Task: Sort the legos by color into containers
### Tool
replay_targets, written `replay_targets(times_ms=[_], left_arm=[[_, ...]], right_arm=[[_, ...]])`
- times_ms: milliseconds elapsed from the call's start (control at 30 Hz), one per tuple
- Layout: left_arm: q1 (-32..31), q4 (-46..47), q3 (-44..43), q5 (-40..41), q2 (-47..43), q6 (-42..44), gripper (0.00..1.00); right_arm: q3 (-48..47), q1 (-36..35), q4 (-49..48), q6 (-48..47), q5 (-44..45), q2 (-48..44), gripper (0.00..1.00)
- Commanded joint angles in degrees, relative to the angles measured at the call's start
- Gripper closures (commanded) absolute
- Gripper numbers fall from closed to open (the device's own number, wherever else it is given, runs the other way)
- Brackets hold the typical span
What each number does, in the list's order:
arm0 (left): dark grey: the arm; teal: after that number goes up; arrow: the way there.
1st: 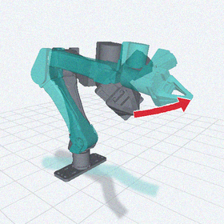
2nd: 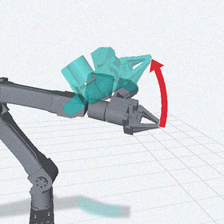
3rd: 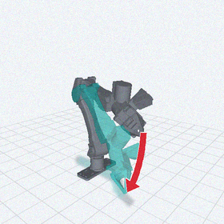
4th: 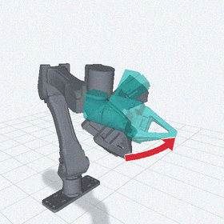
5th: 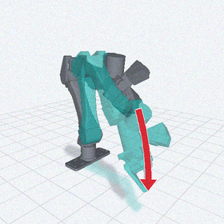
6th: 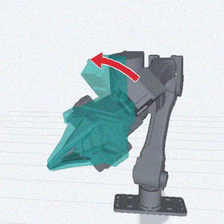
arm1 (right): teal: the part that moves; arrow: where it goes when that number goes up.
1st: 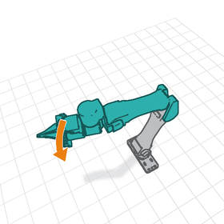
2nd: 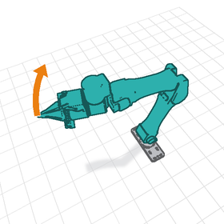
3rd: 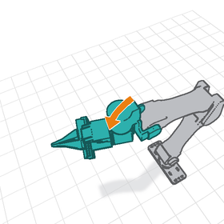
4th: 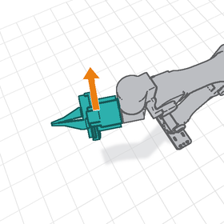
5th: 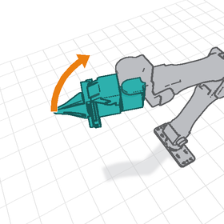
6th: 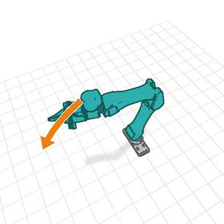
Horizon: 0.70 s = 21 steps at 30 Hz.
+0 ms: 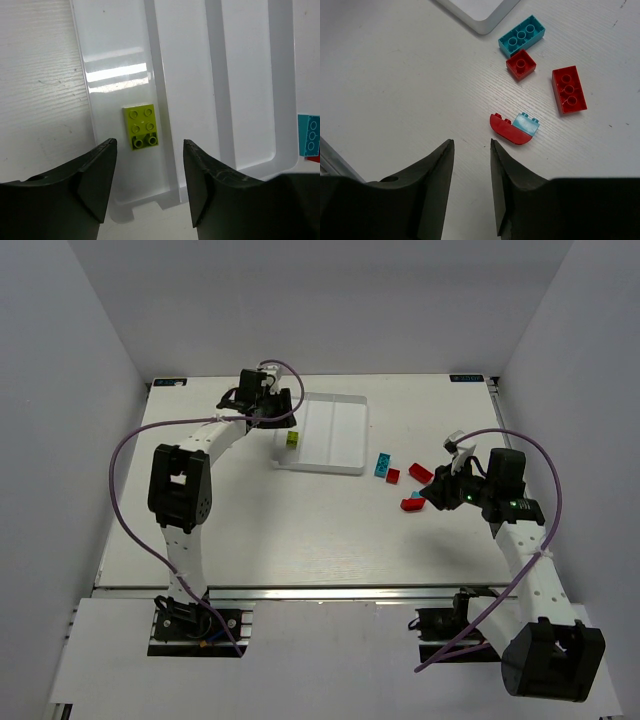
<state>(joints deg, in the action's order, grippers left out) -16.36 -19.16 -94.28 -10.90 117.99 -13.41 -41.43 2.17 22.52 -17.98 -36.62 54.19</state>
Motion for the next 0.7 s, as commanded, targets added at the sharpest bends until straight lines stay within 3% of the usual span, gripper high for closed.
replay_targets(times_ms=[0, 200, 300, 333, 367, 467, 533, 567, 600, 667], left_arm=[[-0.25, -0.97, -2.75, 0.09, -0.22, 0.32, 0.34], [-0.25, -0.53, -1.45, -0.79, -4.25, -1.18, 0.36], [-0.25, 2.71, 7.92, -0.79, -12.94, -4.16, 0.52], [0.36, 5.16, 11.28, -0.97, -15.92, -6.43, 0.61], [0.97, 6.23, 15.05, -1.58, -22.04, -7.76, 0.77], [0.98, 5.81, 27.28, 3.23, -31.57, -9.53, 0.89], [1.5, 2.05, 33.25, 8.33, -39.84, -11.28, 0.86], [1.51, 0.1, 34.59, 9.91, -42.21, -11.98, 0.77], [1.51, -1.48, 35.82, 13.15, -46.32, -12.77, 0.54], [2.03, -5.61, 38.99, 17.91, -49.69, -14.71, 0.37]], right_arm=[[0.03, 0.11, -1.17, -0.04, 0.06, 0.12, 0.58], [0.21, 0.11, -0.55, -1.35, -0.82, 0.3, 0.49], [0.38, -0.15, 0.41, -4.25, -3.19, 0.82, 0.42], [0.38, -0.33, 1.2, -7.39, -5.8, 1.17, 0.4], [0.47, -0.5, 1.82, -8.99, -7.13, 1.79, 0.38], [0.56, -1.82, 3.49, -13.82, -10.66, 3.28, 0.33], [-0.66, -4.87, 4.46, -14.54, -10.84, 4.42, 0.32], [-1.1, -5.68, 4.2, -14.54, -10.58, 5.65, 0.32], [-1.54, -7.17, 3.76, -14.28, -10.05, 6.27, 0.32], [-3.04, -9.55, 2.53, -12.79, -7.07, 8.89, 0.32]])
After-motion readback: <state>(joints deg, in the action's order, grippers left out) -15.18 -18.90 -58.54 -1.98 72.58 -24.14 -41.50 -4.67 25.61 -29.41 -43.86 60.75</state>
